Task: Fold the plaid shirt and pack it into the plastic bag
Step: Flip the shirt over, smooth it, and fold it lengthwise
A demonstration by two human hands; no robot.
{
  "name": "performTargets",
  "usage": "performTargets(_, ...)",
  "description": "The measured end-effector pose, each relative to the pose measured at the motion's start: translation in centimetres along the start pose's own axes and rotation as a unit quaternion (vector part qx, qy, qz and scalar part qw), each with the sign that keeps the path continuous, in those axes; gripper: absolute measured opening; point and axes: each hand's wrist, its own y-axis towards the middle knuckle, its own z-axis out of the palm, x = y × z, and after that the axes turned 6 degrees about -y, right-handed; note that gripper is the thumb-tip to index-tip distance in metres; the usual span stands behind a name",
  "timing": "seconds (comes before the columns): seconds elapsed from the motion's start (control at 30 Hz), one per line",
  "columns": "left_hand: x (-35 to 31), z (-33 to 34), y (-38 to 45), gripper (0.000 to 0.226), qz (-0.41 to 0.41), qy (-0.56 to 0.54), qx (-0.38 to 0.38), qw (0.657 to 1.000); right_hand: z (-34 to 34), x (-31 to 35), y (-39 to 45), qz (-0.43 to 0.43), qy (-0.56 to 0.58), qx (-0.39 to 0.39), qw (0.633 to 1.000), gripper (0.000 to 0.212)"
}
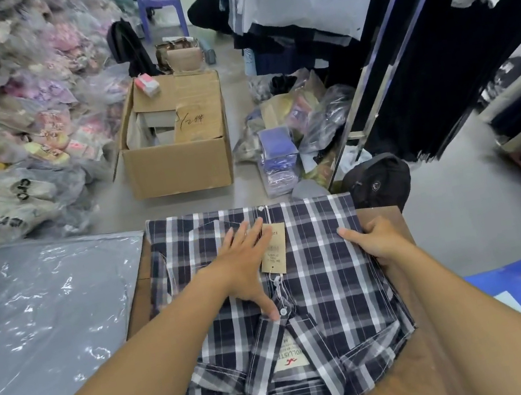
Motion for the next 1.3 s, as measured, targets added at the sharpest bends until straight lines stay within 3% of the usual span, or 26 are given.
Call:
performTargets(0.1,-0.4,1.0,1.5,0.173,-0.027,0.026,0.031,0.999,-0.6,0.5,-2.4,0.024,0.019,0.066,0.997,0.044)
performTargets(0.23,-0.7,1.2,1.8,0.175,-0.047,0.027,0.063,0.997,-1.1,-0.7,-3.6,0.021,0.073,0.147,0.986,0.026)
performTargets(0.43,-1.4,1.3,1.8,0.176,-0.030,0.031,0.057,0.997,-2.2,-1.3,-5.0,-0.020,0.134,0.162,0.977,0.052)
performTargets(0.6,-2.5,2.5,1.6,0.173,0.005,0.016,0.033,0.999,-3.6,1.5,-8.6,-0.095,0.112,0.175,0.974,0.049)
performTargets(0.7,-2.4,2.9,0.5,0.166,0.006,0.065,-0.014,0.998,-3.1,4.7,-11.2,-0.141,0.080,0.160,0.974,0.044)
performTargets(0.83,0.7,2.6,-2.8,0.136,-0.045,0.070,-0.099,0.992,0.0,9.3,-14.3,-0.183,0.042,0.159,0.969,0.044)
performTargets(0.93,4.7,2.6,-5.8,0.109,-0.097,0.083,-0.159,0.979,4.3,12.3,-14.9,-0.190,0.011,0.160,0.969,0.066)
performTargets(1.03,7.7,2.6,-8.2,0.086,-0.118,-0.016,-0.202,0.972,8.9,14.9,-14.6,-0.191,-0.006,0.163,0.968,0.068)
performTargets(1.17,9.7,1.4,-9.3,0.039,-0.077,-0.252,-0.323,0.909,14.6,17.2,-14.3,-0.182,-0.049,0.169,0.967,0.030)
performTargets(1.3,9.7,-0.5,-9.8,0.034,-0.140,-0.504,-0.327,0.787,19.4,17.9,-12.8,-0.170,-0.116,0.149,0.967,0.027)
